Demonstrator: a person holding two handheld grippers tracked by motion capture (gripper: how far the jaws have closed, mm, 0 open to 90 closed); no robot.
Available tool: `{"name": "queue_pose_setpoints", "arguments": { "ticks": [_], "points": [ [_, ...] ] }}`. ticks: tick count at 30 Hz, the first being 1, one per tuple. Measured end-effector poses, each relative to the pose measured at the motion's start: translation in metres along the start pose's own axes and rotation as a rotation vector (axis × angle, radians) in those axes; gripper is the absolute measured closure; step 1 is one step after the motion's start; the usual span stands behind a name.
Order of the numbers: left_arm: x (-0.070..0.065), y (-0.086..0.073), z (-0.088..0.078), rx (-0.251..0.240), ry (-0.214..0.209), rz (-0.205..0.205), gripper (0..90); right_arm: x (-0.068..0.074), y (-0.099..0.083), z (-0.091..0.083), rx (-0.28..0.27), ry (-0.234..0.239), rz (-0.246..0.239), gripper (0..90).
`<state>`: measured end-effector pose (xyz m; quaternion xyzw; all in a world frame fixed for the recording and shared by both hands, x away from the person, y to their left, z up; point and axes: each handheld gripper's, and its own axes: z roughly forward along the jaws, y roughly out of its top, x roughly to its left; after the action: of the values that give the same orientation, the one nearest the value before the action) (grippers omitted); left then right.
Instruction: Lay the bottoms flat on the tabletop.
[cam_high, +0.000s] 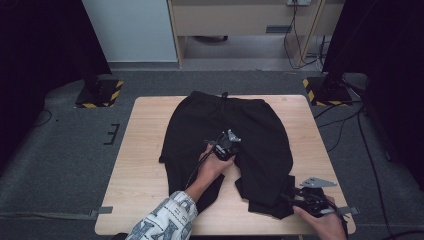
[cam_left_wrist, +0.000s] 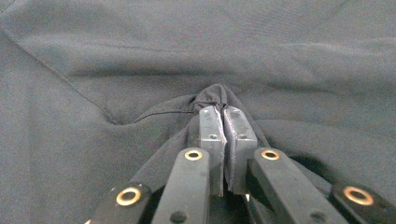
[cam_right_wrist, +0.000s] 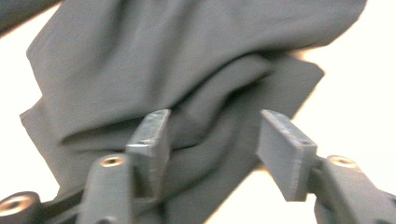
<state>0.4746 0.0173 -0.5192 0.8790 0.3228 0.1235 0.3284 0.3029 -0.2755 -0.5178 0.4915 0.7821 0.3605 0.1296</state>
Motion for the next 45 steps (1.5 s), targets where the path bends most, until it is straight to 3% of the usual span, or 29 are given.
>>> {"name": "queue_pose_setpoints", "arguments": {
  "ticks": [4,6,9,12,14,16,19,25,26,27,28,29,30,33,34,36,40,43,45],
  "points": [
    [-0.001,0.000,0.000,-0.002,0.002,-0.002,86.3,-0.011,0.006,-0.005,-0.061,-0.064,0.011,57.9],
    [-0.001,0.000,0.000,-0.001,0.003,-0.010,86.2,-0.014,0.007,0.004,-0.045,-0.112,0.011,56.1],
    [-0.001,0.000,0.000,0.000,0.007,-0.011,86.2,-0.014,0.008,0.018,-0.018,-0.131,-0.002,54.5],
    [-0.002,0.000,0.000,-0.004,0.011,-0.012,86.2,-0.011,0.010,0.018,0.000,-0.122,-0.043,71.3],
    [-0.001,0.000,0.001,-0.006,0.009,-0.018,86.1,-0.009,0.008,0.015,0.010,-0.084,-0.043,85.5],
    [-0.001,0.000,0.000,-0.005,0.007,-0.018,86.1,-0.009,0.003,0.008,0.026,-0.069,-0.046,88.9],
    [-0.001,0.000,0.000,-0.005,0.007,-0.019,86.1,-0.010,-0.010,-0.009,0.060,-0.056,-0.029,89.1],
    [0.000,-0.001,0.000,-0.009,0.000,-0.017,84.6,-0.017,-0.051,-0.062,0.140,-0.085,-0.021,86.3],
    [0.000,0.000,-0.001,-0.017,0.001,-0.015,82.2,-0.017,-0.053,-0.067,0.129,-0.093,-0.031,81.6],
    [0.000,0.000,-0.004,-0.031,0.007,-0.018,77.2,-0.018,-0.052,-0.072,0.081,-0.101,-0.031,75.8],
    [0.000,0.000,-0.004,-0.031,0.007,-0.018,72.1,-0.018,-0.052,-0.072,0.081,-0.101,-0.031,75.8],
    [0.000,0.000,-0.008,-0.057,0.011,-0.021,68.0,-0.019,-0.043,-0.076,-0.023,-0.099,-0.006,62.2],
    [-0.001,0.000,-0.020,-0.114,0.019,-0.033,64.0,-0.020,-0.036,-0.074,-0.059,-0.091,0.008,58.0],
    [-0.004,-0.003,-0.039,-0.175,0.017,-0.046,52.1,-0.013,-0.015,-0.055,-0.095,-0.064,0.011,48.5],
    [-0.004,-0.003,-0.039,-0.175,0.017,-0.046,51.4,-0.013,-0.015,-0.055,-0.095,-0.064,0.011,48.5],
    [-0.007,-0.012,-0.054,-0.213,0.003,-0.062,50.9,-0.002,0.004,-0.030,-0.115,-0.026,0.011,43.8],
    [-0.014,-0.024,-0.060,-0.227,-0.032,-0.057,50.9,0.010,0.018,-0.001,-0.077,-0.007,-0.012,39.4],
    [-0.019,-0.026,-0.057,-0.225,-0.033,-0.034,50.1,0.013,0.022,0.015,-0.041,-0.023,-0.023,43.4],
    [-0.020,-0.025,-0.057,-0.234,-0.034,-0.042,49.1,0.014,0.023,0.021,-0.032,-0.025,-0.036,56.2]
  ]
}}
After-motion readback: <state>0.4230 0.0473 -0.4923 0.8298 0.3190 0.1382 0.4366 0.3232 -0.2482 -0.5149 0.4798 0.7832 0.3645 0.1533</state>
